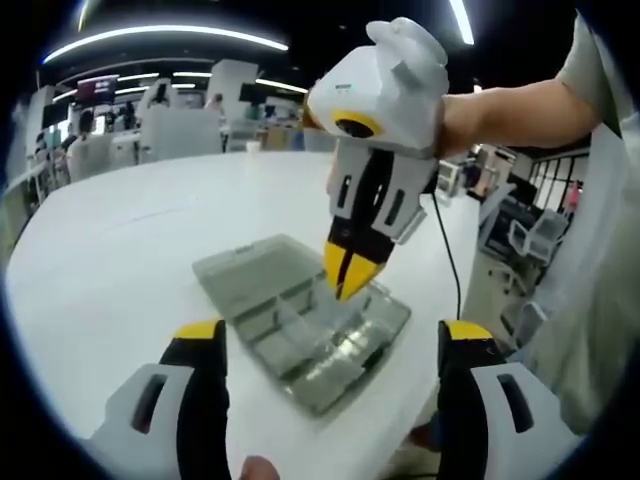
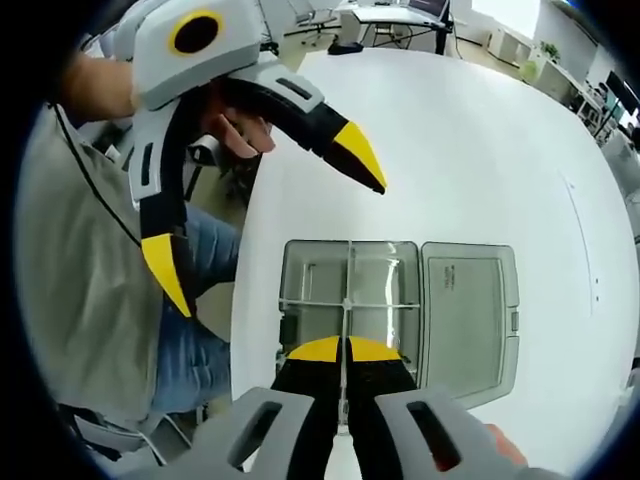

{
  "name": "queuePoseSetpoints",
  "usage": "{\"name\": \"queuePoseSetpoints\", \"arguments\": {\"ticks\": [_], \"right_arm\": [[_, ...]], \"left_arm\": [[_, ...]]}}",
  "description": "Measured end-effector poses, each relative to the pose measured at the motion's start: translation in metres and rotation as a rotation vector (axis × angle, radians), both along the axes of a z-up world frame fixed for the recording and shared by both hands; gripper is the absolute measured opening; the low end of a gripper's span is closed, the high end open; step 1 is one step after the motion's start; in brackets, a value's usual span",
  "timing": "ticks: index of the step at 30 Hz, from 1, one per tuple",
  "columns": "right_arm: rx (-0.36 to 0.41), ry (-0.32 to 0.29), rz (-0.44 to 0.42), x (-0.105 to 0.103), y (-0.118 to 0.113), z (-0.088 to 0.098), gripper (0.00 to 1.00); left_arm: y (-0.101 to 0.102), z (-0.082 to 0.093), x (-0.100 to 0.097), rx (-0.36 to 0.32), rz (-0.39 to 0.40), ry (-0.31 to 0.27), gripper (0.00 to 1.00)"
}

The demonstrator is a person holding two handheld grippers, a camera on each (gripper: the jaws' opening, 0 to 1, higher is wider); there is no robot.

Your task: Insert the divider into the dual guide fixture by aligning both edges with the guide slots and pushing it downward to the bottom, including one-sided entry, uneven engagement, binding, and posture correction.

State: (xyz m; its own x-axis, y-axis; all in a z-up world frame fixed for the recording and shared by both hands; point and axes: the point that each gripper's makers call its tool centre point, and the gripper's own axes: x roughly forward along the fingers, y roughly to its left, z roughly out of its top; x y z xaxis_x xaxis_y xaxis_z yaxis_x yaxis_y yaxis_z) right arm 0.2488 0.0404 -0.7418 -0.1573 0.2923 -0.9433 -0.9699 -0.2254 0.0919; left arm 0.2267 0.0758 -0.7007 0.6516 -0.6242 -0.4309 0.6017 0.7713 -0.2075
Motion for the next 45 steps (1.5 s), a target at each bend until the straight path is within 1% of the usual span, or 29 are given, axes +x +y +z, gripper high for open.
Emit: {"name": "queuePoseSetpoints", "arguments": {"ticks": [16,45], "right_arm": [[-0.005,0.007,-0.002,0.000,0.000,-0.005,0.00],[-0.049,-0.032,0.054,0.000,-0.002,-0.022,0.00]], "left_arm": [[0.002,-0.001,0.001,0.004,0.000,0.000,0.85],[0.001,-0.001,-0.002,0.003,0.002,0.000,0.86]]}}
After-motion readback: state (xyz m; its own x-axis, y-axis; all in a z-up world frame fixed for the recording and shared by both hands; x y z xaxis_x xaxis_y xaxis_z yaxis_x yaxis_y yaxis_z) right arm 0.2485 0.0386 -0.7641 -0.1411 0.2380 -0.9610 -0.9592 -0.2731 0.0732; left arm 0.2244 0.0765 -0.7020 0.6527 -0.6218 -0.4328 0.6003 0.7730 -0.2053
